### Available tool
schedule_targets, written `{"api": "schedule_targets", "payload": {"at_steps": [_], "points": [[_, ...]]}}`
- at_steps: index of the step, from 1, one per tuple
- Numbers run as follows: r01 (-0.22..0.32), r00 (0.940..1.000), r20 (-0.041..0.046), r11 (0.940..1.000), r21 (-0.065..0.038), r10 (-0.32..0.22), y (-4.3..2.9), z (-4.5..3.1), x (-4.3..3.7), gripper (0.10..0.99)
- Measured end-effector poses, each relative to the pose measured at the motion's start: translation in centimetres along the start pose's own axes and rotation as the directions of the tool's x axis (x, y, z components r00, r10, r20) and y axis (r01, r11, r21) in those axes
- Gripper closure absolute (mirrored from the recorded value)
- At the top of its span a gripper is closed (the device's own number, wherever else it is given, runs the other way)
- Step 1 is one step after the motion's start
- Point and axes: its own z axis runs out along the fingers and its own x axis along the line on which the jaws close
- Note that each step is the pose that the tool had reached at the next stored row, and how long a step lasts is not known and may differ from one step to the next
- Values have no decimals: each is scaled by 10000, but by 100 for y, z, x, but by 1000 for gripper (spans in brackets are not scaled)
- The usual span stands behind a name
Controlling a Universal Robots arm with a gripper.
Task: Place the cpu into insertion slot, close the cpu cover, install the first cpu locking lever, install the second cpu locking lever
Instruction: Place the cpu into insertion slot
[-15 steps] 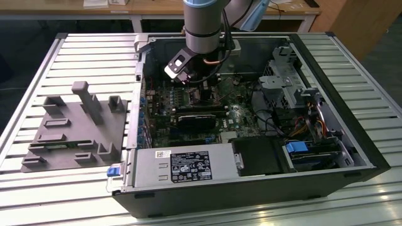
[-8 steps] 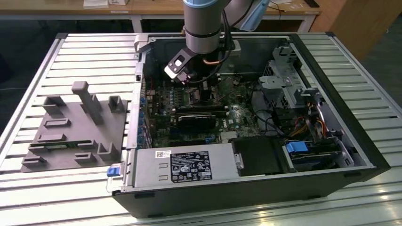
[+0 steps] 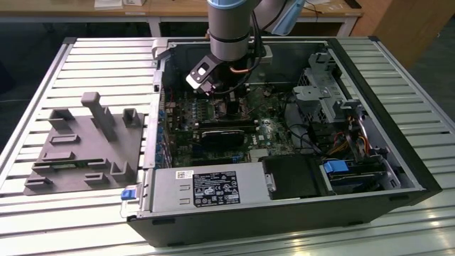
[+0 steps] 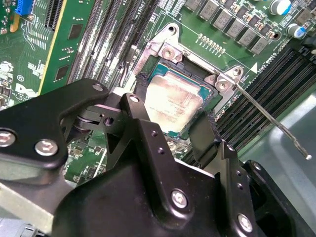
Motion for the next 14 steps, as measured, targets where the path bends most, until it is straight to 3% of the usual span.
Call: {"api": "schedule_targets", "payload": {"at_steps": [3,6,7,12,14], "points": [[-2,10000,-2,10000,1,2,0,0,0,475],[-12,9999,-164,10000,3,12,0,0,0,475],[-13,9998,-178,10000,3,13,0,0,0,475],[-12,9999,-168,10000,3,12,1,-4,0,475],[-9,9999,-108,10000,2,9,1,-17,0,475]]}}
